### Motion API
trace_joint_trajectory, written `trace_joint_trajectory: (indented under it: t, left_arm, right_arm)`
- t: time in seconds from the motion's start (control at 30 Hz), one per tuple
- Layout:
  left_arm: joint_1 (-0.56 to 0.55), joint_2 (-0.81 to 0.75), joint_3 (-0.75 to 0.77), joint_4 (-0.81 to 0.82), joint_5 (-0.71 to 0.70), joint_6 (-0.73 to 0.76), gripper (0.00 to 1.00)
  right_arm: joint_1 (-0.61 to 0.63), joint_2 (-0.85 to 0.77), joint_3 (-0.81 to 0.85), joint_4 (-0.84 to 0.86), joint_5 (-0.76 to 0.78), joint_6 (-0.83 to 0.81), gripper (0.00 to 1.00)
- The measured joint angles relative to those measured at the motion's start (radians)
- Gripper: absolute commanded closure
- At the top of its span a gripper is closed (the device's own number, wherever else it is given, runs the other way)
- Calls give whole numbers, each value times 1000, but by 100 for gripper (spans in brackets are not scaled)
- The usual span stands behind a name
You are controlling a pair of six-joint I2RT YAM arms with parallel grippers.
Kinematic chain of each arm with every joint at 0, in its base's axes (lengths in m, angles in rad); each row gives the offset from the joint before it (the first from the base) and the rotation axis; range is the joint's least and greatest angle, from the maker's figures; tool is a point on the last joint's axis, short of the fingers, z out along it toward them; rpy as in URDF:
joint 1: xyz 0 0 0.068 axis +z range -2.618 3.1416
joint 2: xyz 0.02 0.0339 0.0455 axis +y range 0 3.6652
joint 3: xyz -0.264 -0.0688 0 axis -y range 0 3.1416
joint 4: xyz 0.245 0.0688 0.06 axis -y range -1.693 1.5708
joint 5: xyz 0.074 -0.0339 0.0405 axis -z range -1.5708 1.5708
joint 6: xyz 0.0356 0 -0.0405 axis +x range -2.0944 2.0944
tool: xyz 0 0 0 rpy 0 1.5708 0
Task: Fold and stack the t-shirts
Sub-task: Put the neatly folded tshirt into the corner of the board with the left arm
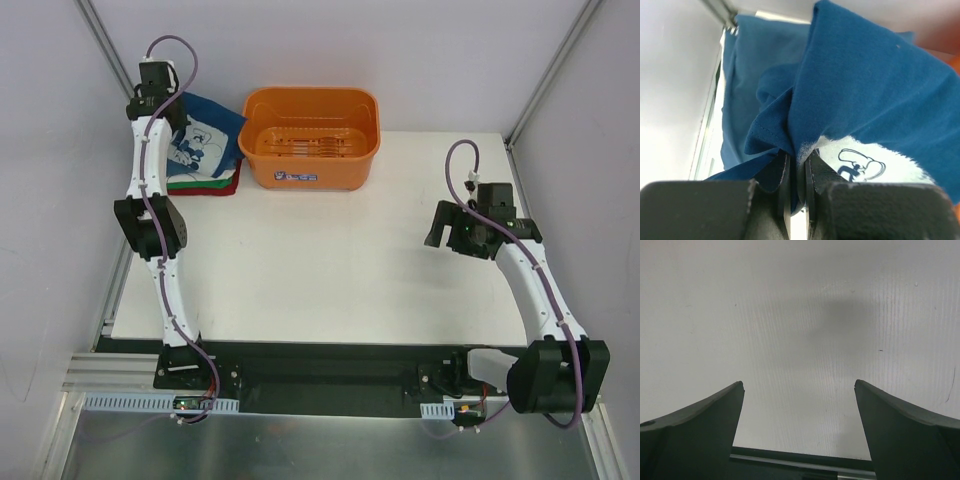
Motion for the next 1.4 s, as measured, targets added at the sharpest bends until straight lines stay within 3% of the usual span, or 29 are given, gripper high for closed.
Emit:
trace_joint_trajectory:
  t: [0.5, 0.53, 0.6, 0.8, 0.87, 0.97, 1.1, 1.27, 1.4]
  left_arm:
    - [23, 44, 2, 54, -129, -137, 100]
    - [23, 44, 2, 58, -139, -146, 93]
    - [23, 44, 1, 61, -161, -162, 90]
    - [23, 44, -21, 84, -199, -191, 28]
    - [23, 41, -37, 93, -197, -193, 18]
    - [20, 21, -81, 97, -191, -193, 8]
    - [6, -51, -172, 99, -142, -158, 1]
    - [-64, -214, -320, 108, 49, 11, 1]
    - [-124, -263, -351, 116, 144, 145, 5]
  right_arm:
    - [16, 51, 44, -12, 16, 23, 3]
    - [18, 51, 51, -15, 21, 23, 3]
    - [19, 51, 62, -15, 30, 23, 3]
    - [19, 51, 74, -24, 46, 23, 3]
    - [20, 51, 75, -28, 52, 22, 3]
    - [21, 51, 76, -37, 54, 22, 3]
    - [31, 51, 76, -41, 55, 22, 3]
    - [38, 47, 76, -41, 55, 22, 3]
    - [39, 33, 75, -41, 55, 22, 3]
